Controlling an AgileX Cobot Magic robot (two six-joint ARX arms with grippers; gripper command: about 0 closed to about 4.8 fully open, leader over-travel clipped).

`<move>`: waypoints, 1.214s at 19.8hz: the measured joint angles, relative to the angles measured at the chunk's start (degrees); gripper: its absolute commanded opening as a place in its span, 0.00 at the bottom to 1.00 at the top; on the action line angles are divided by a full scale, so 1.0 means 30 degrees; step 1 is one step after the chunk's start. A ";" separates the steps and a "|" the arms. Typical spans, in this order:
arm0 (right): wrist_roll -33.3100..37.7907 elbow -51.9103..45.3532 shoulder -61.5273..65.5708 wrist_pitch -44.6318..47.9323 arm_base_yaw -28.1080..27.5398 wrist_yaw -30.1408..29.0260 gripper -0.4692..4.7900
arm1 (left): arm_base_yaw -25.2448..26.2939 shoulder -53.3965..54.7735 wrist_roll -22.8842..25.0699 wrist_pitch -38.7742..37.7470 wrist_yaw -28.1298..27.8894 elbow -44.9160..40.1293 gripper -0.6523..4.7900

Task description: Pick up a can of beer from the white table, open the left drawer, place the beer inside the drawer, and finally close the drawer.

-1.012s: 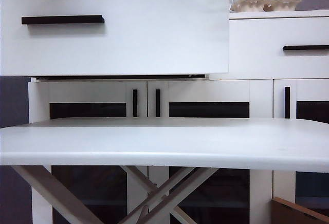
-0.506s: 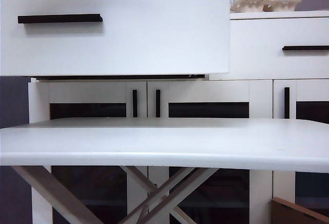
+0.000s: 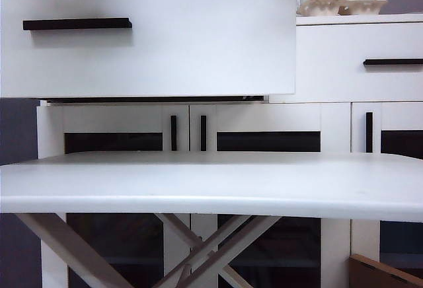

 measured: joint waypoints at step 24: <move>-0.0568 -1.1417 -0.6914 1.1060 0.2769 0.2470 0.09 | -0.1268 -0.2295 -0.4218 1.7048 -0.4284 -1.1956 0.11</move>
